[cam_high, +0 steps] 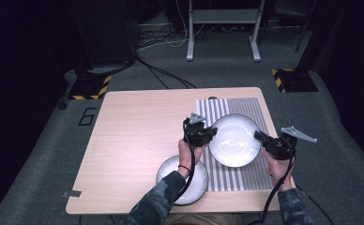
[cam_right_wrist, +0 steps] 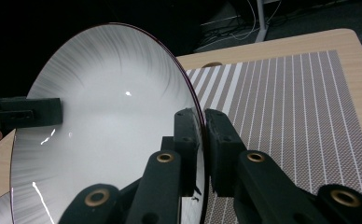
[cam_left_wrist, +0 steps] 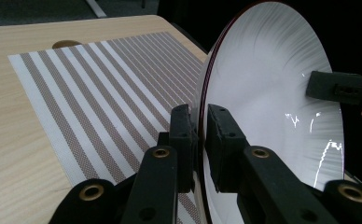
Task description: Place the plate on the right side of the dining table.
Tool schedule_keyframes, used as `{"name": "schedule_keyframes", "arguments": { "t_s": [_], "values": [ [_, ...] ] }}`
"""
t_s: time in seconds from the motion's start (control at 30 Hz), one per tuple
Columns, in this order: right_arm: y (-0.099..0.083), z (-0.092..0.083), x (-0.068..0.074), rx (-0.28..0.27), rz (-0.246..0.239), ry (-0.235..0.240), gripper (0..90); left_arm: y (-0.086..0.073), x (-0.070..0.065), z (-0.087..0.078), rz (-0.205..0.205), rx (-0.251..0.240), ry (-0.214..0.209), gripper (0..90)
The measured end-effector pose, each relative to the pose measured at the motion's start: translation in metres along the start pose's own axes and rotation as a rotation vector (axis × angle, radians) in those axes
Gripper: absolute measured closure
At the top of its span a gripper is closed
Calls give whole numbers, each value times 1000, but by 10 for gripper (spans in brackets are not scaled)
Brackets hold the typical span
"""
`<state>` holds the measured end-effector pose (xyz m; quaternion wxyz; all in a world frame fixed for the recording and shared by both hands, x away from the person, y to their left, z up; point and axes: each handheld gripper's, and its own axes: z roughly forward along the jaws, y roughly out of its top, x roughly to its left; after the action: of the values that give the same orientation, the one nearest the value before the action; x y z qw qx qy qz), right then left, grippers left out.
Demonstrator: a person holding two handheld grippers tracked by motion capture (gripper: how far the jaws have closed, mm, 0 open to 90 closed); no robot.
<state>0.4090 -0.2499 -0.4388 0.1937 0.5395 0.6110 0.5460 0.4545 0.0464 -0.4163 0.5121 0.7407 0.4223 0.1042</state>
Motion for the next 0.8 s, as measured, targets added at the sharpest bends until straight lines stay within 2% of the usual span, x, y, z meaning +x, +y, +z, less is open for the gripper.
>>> {"name": "schedule_keyframes", "arguments": {
  "t_s": [0.43,0.67,0.8],
  "values": [
    [3,11,-12,13,-4,-9,833,3,8,17,-9,26,1,806],
    [5,21,-18,23,14,-7,830,5,13,25,-15,45,6,806],
    [6,26,-22,30,14,-11,829,4,19,31,-49,54,-4,807]
  ]
}}
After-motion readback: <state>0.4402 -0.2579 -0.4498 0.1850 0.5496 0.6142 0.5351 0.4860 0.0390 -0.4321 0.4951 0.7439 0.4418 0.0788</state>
